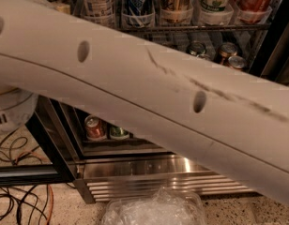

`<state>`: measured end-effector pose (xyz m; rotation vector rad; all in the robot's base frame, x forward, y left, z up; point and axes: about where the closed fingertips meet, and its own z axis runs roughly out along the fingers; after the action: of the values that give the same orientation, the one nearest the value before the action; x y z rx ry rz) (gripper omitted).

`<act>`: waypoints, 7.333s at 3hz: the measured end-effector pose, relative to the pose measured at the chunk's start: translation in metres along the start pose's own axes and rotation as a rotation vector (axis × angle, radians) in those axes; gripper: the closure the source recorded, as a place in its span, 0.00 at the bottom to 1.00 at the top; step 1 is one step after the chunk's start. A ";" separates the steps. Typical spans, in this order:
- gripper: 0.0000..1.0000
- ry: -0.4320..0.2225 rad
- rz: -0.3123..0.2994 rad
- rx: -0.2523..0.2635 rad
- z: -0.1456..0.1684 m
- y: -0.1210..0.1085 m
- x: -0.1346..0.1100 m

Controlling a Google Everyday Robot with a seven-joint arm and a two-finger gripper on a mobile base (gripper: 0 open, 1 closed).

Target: Pick redbull can from top shelf of fridge

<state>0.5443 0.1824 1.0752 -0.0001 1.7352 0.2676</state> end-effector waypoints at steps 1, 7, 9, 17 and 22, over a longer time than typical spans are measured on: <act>0.40 -0.008 -0.009 -0.003 0.013 -0.001 -0.002; 0.40 -0.029 -0.040 0.021 0.083 -0.015 -0.002; 0.82 -0.025 -0.034 0.021 0.086 -0.014 0.000; 1.00 0.073 -0.037 -0.525 -0.045 0.035 0.002; 1.00 0.205 0.231 -0.716 -0.117 0.010 0.086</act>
Offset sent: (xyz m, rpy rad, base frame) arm 0.0457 -0.0008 -0.0195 0.0263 0.0066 0.0066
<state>0.4133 0.1846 1.0117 -0.3603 1.7550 1.0776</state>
